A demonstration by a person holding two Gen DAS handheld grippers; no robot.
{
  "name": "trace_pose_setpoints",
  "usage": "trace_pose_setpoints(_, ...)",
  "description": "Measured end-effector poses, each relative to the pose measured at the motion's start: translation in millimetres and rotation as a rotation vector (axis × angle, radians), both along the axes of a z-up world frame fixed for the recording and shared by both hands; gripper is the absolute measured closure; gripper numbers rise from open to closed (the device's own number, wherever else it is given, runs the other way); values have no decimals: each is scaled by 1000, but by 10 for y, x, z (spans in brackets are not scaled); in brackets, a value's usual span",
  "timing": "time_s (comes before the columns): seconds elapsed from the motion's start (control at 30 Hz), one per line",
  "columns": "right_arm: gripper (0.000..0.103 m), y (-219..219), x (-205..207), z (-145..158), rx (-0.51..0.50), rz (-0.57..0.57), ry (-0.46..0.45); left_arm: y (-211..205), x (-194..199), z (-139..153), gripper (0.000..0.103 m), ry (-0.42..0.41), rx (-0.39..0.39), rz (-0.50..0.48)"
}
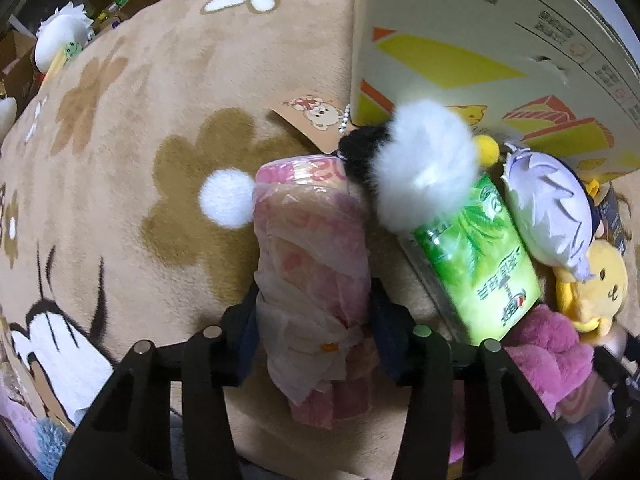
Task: Organize soft objects
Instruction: 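Lower the left gripper onto the pink wrapped roll while the right gripper grasps the pink cushion, then lift the pink wrapped roll with the left gripper while the right gripper lifts the cushion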
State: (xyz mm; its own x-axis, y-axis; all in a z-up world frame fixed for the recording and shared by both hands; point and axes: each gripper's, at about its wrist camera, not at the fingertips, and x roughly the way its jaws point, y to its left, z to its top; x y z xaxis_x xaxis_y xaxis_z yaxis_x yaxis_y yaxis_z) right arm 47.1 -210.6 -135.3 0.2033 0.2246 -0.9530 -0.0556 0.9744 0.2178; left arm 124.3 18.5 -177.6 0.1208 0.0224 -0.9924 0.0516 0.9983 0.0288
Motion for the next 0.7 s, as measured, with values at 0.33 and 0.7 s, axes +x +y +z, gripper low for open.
trace_pose_setpoints(0.33,66,-168,-139,338,-22,-73,-145,117,-178,399,57,-105,-13,47)
trace_pose_setpoints(0.7,68,-39,-265,923,-97,-106,-488,38,-585,1245,57,-407,-11,10)
